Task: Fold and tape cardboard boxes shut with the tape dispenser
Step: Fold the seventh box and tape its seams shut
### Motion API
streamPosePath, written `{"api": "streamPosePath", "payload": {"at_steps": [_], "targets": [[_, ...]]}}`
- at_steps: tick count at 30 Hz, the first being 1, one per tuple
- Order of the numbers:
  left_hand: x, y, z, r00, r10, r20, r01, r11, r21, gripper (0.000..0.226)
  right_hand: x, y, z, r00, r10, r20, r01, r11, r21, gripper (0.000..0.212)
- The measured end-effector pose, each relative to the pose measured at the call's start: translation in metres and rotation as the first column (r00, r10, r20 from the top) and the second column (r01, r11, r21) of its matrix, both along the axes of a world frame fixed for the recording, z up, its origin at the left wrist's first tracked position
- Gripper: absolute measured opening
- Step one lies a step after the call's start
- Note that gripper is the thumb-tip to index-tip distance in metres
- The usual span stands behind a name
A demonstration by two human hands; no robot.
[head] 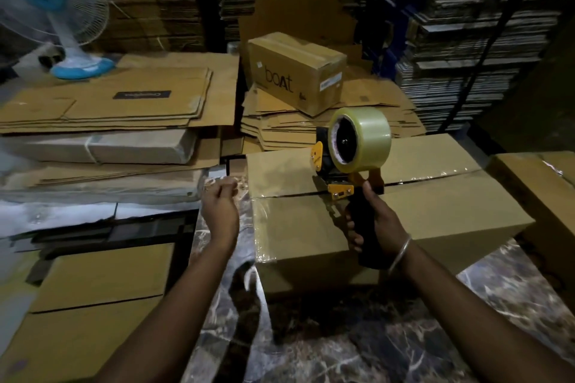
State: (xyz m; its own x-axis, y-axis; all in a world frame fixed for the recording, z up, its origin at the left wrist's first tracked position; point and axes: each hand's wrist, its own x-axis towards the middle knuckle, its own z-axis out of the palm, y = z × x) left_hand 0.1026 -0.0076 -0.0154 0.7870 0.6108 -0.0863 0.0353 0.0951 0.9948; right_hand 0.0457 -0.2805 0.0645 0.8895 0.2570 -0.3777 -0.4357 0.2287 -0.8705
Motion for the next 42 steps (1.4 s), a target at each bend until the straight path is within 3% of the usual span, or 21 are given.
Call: {"api": "streamPosePath", "payload": {"at_steps": [8, 13, 15, 20, 28, 34, 38, 42], "targets": [[-0.051, -0.029, -0.011, 0.971, -0.239, -0.026, 0.239, 0.971, -0.023, 0.039, -0.001, 0.000, -0.003, 1.000, -0.010, 0.003, 0.010, 0.999, -0.034, 0.064], [-0.055, -0.034, -0.007, 0.889, -0.457, 0.033, 0.435, 0.818, -0.376, 0.054, -0.002, 0.001, -0.001, 1.000, -0.017, 0.000, 0.017, 0.999, -0.043, 0.062], [-0.054, -0.035, -0.004, 0.875, -0.482, 0.041, 0.452, 0.783, -0.428, 0.052, -0.003, 0.002, 0.000, 1.000, -0.015, -0.004, 0.015, 0.999, -0.047, 0.062], [-0.039, -0.026, -0.013, 0.902, -0.431, 0.019, 0.423, 0.877, -0.228, 0.041, -0.002, 0.001, -0.002, 1.000, -0.022, -0.015, 0.021, 0.998, -0.058, 0.062], [-0.015, -0.021, -0.040, 0.935, -0.353, 0.036, 0.329, 0.824, -0.461, 0.041, -0.004, 0.005, 0.004, 1.000, -0.009, 0.021, 0.010, 1.000, -0.020, 0.059], [-0.039, -0.013, -0.017, 0.916, -0.393, -0.080, 0.367, 0.902, -0.228, 0.033, -0.006, 0.005, 0.004, 1.000, -0.027, 0.007, 0.027, 0.999, -0.034, 0.059], [-0.075, -0.011, -0.014, 0.941, -0.335, -0.055, 0.310, 0.915, -0.260, 0.047, -0.006, 0.004, 0.002, 1.000, -0.021, 0.015, 0.021, 0.999, -0.035, 0.058], [-0.090, -0.031, -0.010, 0.931, -0.365, 0.031, 0.362, 0.905, -0.223, 0.056, -0.006, 0.004, 0.000, 1.000, -0.020, 0.019, 0.021, 0.999, -0.030, 0.055]]}}
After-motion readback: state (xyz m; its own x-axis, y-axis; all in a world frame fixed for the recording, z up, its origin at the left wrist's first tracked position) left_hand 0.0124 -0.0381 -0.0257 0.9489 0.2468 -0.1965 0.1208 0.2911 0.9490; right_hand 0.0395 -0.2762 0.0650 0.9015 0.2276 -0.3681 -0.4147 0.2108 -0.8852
